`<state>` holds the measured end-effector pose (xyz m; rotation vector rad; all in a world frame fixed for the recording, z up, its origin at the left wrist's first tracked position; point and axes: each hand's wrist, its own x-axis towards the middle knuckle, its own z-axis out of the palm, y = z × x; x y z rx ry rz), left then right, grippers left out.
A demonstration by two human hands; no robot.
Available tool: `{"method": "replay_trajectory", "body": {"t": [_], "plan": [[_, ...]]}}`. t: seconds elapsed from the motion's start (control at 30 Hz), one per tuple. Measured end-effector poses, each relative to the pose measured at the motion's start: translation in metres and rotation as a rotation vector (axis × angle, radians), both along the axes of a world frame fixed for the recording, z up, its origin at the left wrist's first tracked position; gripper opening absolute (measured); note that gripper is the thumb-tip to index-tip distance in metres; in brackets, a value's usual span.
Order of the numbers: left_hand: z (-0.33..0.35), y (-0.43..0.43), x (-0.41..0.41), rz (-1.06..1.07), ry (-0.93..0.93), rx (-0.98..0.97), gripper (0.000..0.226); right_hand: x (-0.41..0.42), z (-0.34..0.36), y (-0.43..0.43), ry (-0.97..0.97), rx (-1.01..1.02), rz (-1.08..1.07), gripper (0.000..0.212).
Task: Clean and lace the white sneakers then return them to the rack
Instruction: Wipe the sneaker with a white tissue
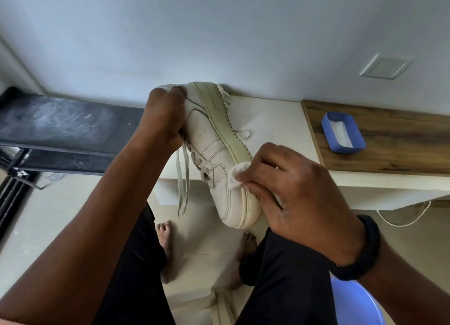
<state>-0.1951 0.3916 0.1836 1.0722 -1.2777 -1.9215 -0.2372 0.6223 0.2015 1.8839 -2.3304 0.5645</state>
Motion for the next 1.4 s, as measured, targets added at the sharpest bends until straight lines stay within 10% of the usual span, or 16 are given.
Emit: {"method": "replay_trajectory", "body": {"t": [1.4], "plan": [[-0.098, -0.024, 0.025, 0.225, 0.082, 0.599, 0.035, -0.011, 0.016, -0.002, 0.167, -0.187, -0.084, 0.021]]}}
